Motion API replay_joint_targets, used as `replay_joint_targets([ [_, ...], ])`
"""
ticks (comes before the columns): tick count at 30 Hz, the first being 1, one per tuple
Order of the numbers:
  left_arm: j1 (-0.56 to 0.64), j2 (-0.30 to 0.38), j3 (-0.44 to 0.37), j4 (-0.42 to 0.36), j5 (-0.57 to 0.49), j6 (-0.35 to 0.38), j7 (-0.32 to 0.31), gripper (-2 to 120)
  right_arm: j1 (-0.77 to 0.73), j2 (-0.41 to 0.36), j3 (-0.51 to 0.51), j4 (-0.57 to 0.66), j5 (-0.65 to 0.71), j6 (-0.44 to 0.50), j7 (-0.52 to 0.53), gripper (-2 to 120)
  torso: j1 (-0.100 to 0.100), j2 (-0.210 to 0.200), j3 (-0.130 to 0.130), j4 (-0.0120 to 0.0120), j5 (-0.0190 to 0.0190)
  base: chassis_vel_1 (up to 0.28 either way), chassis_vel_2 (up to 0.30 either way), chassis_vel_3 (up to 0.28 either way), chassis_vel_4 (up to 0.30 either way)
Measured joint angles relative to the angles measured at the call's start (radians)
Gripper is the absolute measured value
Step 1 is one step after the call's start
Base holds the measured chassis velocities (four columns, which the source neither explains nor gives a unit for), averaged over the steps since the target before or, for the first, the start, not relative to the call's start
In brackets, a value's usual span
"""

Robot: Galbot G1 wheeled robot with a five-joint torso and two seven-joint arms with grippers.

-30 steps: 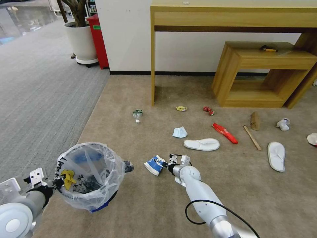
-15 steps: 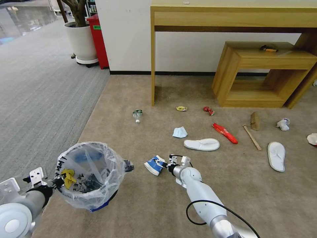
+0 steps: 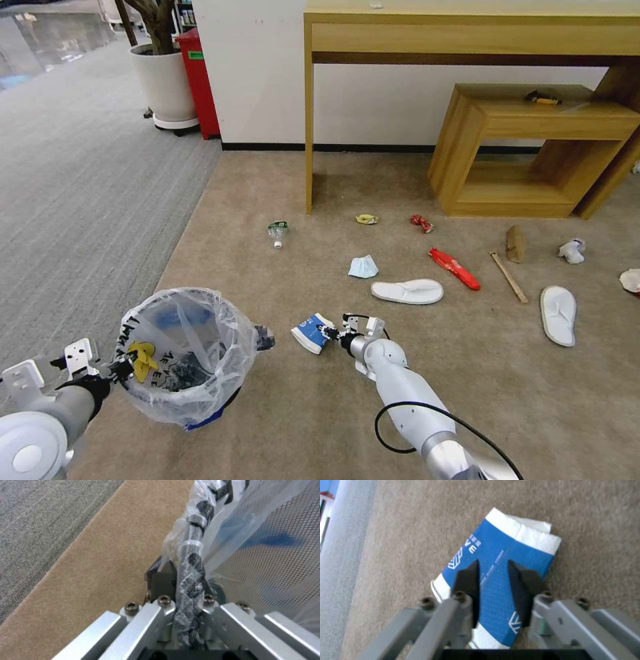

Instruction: Pick up the trash bin and place the garbage on the floor into it.

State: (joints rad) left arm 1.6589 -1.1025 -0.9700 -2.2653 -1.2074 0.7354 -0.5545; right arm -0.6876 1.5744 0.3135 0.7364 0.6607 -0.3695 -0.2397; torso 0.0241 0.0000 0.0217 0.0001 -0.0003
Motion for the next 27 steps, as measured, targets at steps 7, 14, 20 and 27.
replay_joint_targets([
  [7, 0.002, -0.001, -0.003, -0.002, 0.006, 0.0, 0.011, 0, -0.12, -0.054, -0.055, 0.214, 0.139, -0.107, 0.223, 19, 0.0, 0.0, 0.0, -0.0005, 0.0001, 0.0, 0.0, 0.0, 0.0],
  [14, -0.004, -0.002, 0.003, 0.002, 0.008, 0.0, 0.014, 0, -0.125, -0.05, -0.051, 0.206, 0.178, -0.121, 0.291, 41, 0.0, 0.0, 0.0, -0.0003, 0.0, 0.0, 0.0, 0.0, 0.0],
  [20, 0.003, 0.001, 0.005, 0.004, 0.026, 0.0, 0.03, 0, -0.092, -0.04, -0.042, 0.166, 0.141, -0.1, 0.224, 65, 0.0, 0.0, 0.0, -0.0002, 0.0, 0.0, 0.0, 0.0, 0.0],
  [27, 0.005, 0.005, 0.009, 0.006, 0.031, 0.0, 0.036, 0, -0.046, -0.018, -0.045, 0.105, 0.117, -0.09, 0.198, 91, 0.0, 0.0, 0.0, -0.0001, 0.0, 0.0, 0.0, 0.0, 0.0],
])
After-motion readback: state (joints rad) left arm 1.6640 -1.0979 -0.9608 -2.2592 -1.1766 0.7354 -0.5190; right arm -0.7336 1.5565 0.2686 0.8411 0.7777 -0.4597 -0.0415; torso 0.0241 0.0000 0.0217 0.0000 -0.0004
